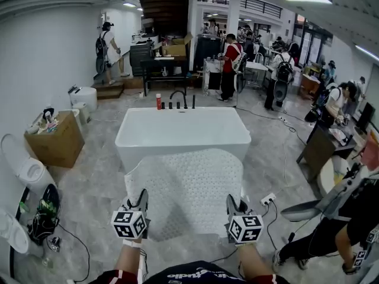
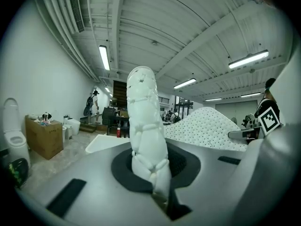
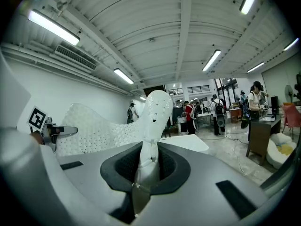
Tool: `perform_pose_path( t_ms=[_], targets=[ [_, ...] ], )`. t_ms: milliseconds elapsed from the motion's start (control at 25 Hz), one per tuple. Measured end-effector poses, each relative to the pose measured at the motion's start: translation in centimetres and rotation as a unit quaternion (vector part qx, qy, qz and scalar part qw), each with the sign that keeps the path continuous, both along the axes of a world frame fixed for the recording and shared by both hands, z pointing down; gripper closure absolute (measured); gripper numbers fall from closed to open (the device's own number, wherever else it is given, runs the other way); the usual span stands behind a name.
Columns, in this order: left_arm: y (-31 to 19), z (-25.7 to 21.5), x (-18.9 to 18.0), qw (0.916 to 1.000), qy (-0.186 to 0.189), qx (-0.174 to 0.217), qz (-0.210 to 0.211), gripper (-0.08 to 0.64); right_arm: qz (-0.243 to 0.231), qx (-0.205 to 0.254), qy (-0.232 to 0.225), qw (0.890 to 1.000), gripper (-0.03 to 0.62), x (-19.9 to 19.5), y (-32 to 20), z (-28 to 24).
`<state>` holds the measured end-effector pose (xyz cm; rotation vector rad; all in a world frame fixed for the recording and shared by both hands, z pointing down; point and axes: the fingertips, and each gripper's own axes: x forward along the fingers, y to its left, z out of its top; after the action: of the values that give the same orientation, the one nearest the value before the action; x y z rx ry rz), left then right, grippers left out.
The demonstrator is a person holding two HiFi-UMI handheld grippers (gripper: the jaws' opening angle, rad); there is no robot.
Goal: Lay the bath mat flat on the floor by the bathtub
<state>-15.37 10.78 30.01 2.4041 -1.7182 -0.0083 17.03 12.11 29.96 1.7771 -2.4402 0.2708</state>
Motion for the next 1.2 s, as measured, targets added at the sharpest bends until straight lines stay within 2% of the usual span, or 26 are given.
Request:
perform_pose_path(
  t_ms=[600, 1200],
  targets=[
    [-0.3, 0.0, 0.2, 1.0000, 0.001, 0.001, -0.003, 0.525, -0.024, 0.011, -0.015, 1.000, 0.545, -0.1, 0.1, -0.3],
    [-0.8, 0.0, 2.4, 0.9999, -0.003, -0.008, 0.009, 0.525, -0.020, -0.002, -0.026, 0.999, 0.543, 2.0, 0.2, 0.8]
  ],
)
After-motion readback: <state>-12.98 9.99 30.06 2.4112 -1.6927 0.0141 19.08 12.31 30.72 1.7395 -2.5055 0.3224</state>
